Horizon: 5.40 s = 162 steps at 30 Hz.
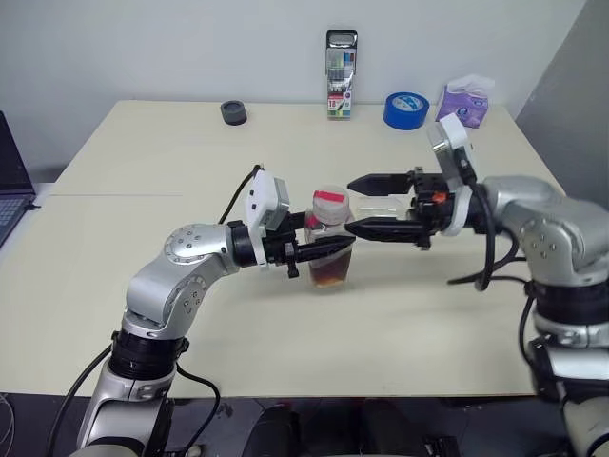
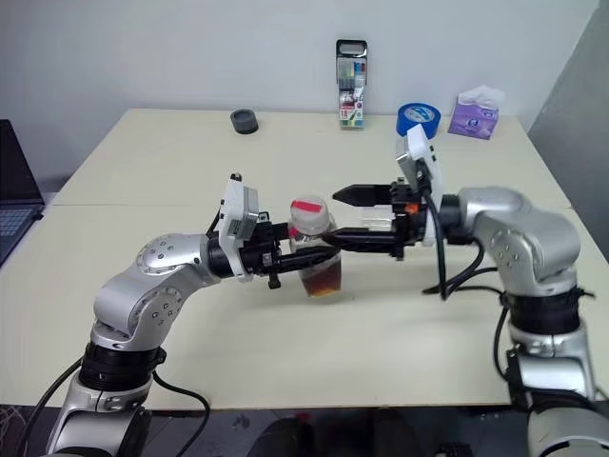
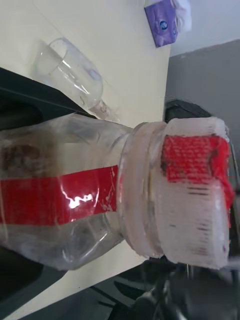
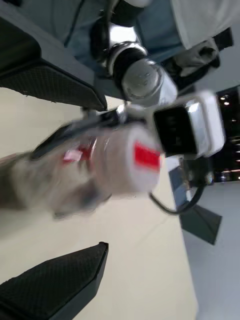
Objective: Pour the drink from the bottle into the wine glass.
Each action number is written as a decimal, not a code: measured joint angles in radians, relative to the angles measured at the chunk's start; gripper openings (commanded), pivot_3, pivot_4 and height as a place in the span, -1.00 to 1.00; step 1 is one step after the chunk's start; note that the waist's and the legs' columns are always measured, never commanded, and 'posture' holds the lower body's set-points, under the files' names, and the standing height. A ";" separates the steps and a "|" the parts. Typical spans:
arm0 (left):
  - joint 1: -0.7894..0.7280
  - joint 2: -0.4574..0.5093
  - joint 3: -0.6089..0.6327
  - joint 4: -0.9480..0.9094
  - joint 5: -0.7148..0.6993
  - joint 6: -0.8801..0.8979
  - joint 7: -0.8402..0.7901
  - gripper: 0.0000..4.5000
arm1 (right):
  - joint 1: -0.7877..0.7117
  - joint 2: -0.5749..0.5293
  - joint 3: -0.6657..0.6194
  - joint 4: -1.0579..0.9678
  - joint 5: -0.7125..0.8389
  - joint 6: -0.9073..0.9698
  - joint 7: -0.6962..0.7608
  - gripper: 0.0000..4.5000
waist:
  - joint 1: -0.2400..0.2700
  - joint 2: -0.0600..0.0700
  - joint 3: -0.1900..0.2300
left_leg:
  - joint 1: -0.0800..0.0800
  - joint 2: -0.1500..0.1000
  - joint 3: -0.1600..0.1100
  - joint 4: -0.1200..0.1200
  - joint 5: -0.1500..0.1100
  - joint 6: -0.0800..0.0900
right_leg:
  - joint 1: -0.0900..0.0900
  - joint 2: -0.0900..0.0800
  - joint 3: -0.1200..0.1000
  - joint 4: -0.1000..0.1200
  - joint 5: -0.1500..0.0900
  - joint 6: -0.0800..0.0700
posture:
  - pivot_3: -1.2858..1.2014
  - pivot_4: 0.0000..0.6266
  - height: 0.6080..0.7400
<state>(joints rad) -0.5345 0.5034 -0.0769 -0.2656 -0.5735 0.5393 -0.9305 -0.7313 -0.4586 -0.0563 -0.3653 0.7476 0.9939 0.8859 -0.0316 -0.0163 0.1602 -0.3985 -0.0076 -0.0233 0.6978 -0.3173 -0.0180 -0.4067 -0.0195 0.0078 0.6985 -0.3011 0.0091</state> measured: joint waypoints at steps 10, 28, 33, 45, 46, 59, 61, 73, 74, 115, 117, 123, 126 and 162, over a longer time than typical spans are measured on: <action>-0.035 -0.017 -0.007 0.047 0.025 -0.027 -0.023 -0.21 | 0.042 0.173 -0.003 -0.129 0.040 0.021 -0.370 0.98 | 0.002 0.000 0.000 | 0.000 -0.001 0.000 0.000 0.000 0.000 | 0.000 0.000 0.000 -0.001 0.000 0.000 | 0.03 -0.52 1.00; -0.054 -0.018 -0.008 0.050 0.029 -0.024 -0.021 -0.21 | 0.033 0.059 0.022 -0.057 0.024 -0.069 -0.311 0.98 | 0.002 0.000 0.000 | 0.000 -0.001 0.000 0.000 0.000 0.000 | 0.000 0.000 0.000 -0.001 0.000 0.000 | 0.03 -0.52 1.00; -0.054 -0.018 -0.008 0.050 0.029 -0.024 -0.023 -0.21 | 0.033 0.043 0.017 -0.052 0.067 -0.060 -0.295 0.98 | 0.002 0.000 0.000 | 0.000 -0.001 0.000 0.000 0.000 0.000 | 0.000 0.000 0.000 -0.001 0.000 0.000 | 0.03 -0.52 1.00; -0.054 -0.018 -0.007 0.050 0.029 -0.025 -0.024 -0.21 | 0.013 0.104 0.023 -0.050 0.166 -0.036 -0.330 0.59 | 0.002 0.000 0.000 | 0.000 -0.001 0.000 0.000 0.000 0.000 | 0.000 0.000 0.000 -0.001 0.000 0.000 | 0.03 -0.52 1.00; -0.054 -0.018 -0.007 0.048 0.028 -0.025 -0.026 -0.21 | 0.010 0.105 0.023 -0.047 0.166 -0.037 -0.335 0.40 | 0.002 0.000 0.000 | 0.000 -0.001 0.000 0.000 0.000 0.000 | 0.000 0.000 0.000 -0.001 0.000 0.000 | 0.03 -0.52 1.00; -0.055 -0.017 0.005 0.047 0.029 -0.022 -0.015 -0.21 | -0.019 0.068 0.097 -0.023 0.025 -0.182 -0.285 -0.15 | 0.002 0.000 0.000 | 0.000 -0.001 0.000 0.000 0.000 0.000 | 0.000 0.000 0.000 -0.001 0.000 0.000 | 0.03 -0.52 1.00; -0.058 -0.017 0.009 0.045 0.028 -0.024 -0.009 -0.21 | -0.042 0.055 0.106 -0.009 0.018 -0.190 -0.269 -0.15 | 0.002 0.000 0.000 | 0.000 -0.001 0.000 0.000 0.000 0.000 | 0.000 0.000 0.000 -0.001 0.000 0.000 | 0.03 -0.52 1.00; -0.047 -0.018 -0.008 0.045 0.028 -0.024 -0.022 -0.21 | -0.108 0.080 -0.158 0.111 0.447 0.091 -0.538 -0.15 | 0.002 0.000 0.000 | -0.001 0.000 0.000 0.000 0.000 0.000 | 0.000 0.000 0.000 -0.002 0.000 0.000 | 0.03 -0.52 1.00; -0.047 -0.019 -0.009 0.045 0.028 -0.024 -0.022 -0.21 | -0.100 0.061 -0.156 0.102 0.434 0.082 -0.540 -0.15 | 0.002 0.000 0.000 | -0.001 0.000 0.000 0.000 0.000 0.001 | 0.000 0.000 0.000 -0.002 0.000 0.000 | 0.03 -0.52 1.00; -0.036 -0.024 -0.013 0.031 0.027 -0.014 0.002 -0.21 | 0.640 0.094 -0.006 0.090 -0.452 -0.496 -0.645 0.99 | 0.002 0.000 0.000 | 0.003 0.000 0.004 0.000 0.000 0.000 | 0.002 0.002 0.005 0.000 0.000 0.000 | 0.03 -0.52 1.00; -0.036 -0.025 -0.013 0.031 0.027 -0.014 0.003 -0.21 | 0.564 0.007 -0.035 0.030 -0.328 -0.456 -0.498 0.99 | 0.000 0.001 0.001 | 0.003 0.000 0.004 0.000 0.000 0.000 | 0.002 0.002 0.005 0.000 0.000 0.000 | 0.03 -0.52 1.00; -0.026 -0.019 0.009 0.031 0.028 -0.017 0.028 -0.21 | 0.374 -0.276 -0.126 -0.045 -0.006 -0.281 -0.132 0.99 | 0.004 0.000 0.001 | 0.002 0.000 0.001 0.000 -0.002 0.004 | 0.003 0.002 0.002 -0.002 0.000 0.000 | 0.03 -0.52 1.00; -0.018 -0.018 0.039 0.030 0.031 -0.017 0.071 -0.21 | 0.290 -0.311 -0.123 -0.003 0.069 -0.202 -0.074 0.99 | 0.004 0.000 0.001 | 0.002 0.000 0.001 0.000 -0.002 0.004 | 0.003 0.002 0.003 -0.001 0.000 0.000 | 0.03 -0.52 1.00; 0.097 -0.153 0.390 0.423 0.267 -0.346 0.611 -0.21 | 0.012 -0.003 0.115 0.034 0.052 -0.214 -0.128 0.99 | 0.024 -0.004 0.000 | 0.000 0.000 0.001 0.000 0.000 0.000 | 0.000 0.000 0.000 -0.002 0.000 0.000 | 0.03 -0.52 1.00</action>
<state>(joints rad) -0.4373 0.3500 0.3130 0.1578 -0.3066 0.1935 -0.3196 -0.7196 -0.4614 0.0590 -0.3316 0.7993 0.7798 0.7580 -0.0076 -0.0198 0.1600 -0.3988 -0.0078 -0.0226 0.6983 -0.3171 -0.0181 -0.4063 -0.0198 0.0074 0.6967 -0.3009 0.0092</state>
